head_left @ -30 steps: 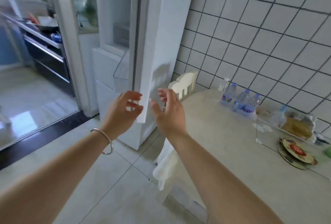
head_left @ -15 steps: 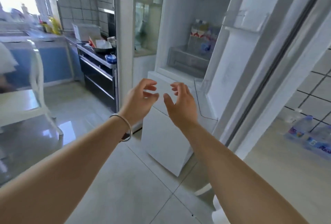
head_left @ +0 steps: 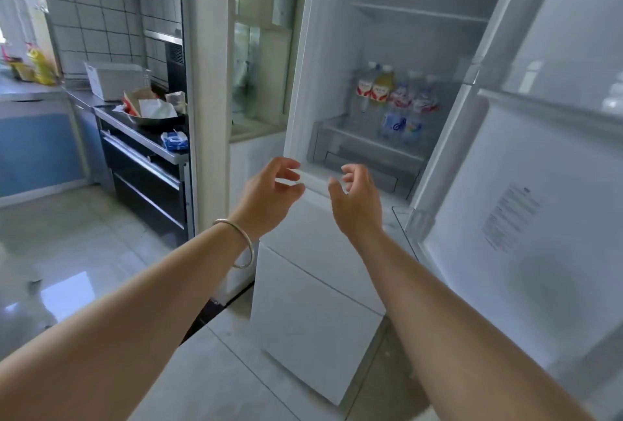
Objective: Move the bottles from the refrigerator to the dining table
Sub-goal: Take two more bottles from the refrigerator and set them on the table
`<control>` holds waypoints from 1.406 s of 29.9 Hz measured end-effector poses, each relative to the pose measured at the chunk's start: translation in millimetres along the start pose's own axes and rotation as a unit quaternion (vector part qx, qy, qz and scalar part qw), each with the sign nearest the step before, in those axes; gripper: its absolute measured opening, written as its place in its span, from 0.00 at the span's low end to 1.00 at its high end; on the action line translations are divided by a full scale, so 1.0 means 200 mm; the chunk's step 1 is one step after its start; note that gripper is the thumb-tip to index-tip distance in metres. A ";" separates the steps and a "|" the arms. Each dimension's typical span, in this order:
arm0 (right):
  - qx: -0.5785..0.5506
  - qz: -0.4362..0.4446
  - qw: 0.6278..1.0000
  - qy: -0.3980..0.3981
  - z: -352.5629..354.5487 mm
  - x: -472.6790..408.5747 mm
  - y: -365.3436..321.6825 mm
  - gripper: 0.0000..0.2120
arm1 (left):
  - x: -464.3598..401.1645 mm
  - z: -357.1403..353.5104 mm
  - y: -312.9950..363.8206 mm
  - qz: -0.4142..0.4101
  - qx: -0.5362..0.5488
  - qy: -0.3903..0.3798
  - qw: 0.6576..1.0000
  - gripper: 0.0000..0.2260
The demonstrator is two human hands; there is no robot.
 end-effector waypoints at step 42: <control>0.061 -0.149 0.936 0.314 -0.54 -2.26 1.51 0.26 | -2.09 -2.50 -0.49 -0.007 0.260 -0.197 0.945 0.30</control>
Point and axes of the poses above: each hand's wrist, its own x-axis away from the middle knuckle, its own z-axis out of the back of the hand, y = z × x, the point moved 5 cm from there along -x, towards the middle knuckle, and after that the axes turned 15 degrees about y, right-handed, at the moved point
